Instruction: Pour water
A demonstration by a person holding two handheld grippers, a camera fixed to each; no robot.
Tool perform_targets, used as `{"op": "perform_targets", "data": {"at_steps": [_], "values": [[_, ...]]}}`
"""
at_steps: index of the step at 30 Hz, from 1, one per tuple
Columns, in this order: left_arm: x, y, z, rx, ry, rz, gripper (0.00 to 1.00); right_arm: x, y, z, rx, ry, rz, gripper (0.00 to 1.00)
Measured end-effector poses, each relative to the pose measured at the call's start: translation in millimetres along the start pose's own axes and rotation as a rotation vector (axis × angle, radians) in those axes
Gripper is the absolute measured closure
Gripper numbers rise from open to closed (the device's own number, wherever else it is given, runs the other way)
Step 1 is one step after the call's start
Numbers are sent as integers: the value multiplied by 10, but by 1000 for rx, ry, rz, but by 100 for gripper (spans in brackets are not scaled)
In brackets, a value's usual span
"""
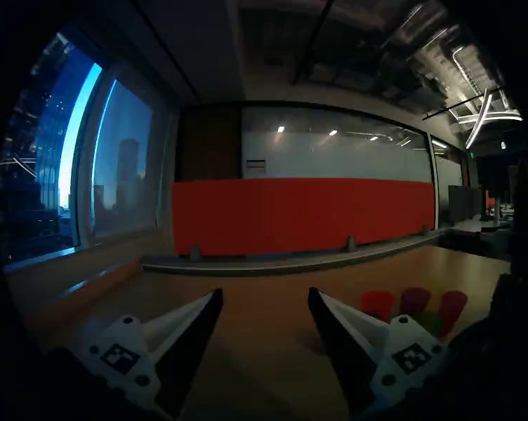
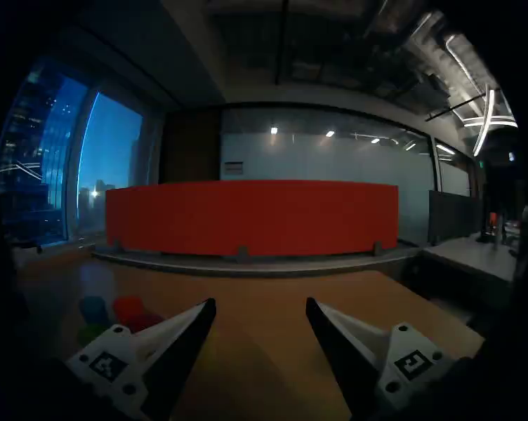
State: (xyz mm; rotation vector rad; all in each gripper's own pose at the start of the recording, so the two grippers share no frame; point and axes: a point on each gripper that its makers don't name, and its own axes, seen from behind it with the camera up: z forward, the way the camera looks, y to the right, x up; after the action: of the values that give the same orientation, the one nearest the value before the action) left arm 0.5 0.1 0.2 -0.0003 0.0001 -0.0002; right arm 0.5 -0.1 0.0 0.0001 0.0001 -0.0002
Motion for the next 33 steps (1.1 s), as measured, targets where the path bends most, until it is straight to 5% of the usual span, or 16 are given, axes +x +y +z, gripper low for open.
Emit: {"op": "perform_targets", "data": {"at_steps": [18, 27, 33], "values": [[974, 180, 243, -83, 17, -16, 11, 897, -179, 49, 45, 17, -50, 1], [1404, 204, 228, -124, 50, 11, 10, 1274, -343, 17, 97, 33, -44, 1], [1473, 343, 177, -182, 49, 25, 11, 1291, -448, 13, 144, 19, -43, 1]]}}
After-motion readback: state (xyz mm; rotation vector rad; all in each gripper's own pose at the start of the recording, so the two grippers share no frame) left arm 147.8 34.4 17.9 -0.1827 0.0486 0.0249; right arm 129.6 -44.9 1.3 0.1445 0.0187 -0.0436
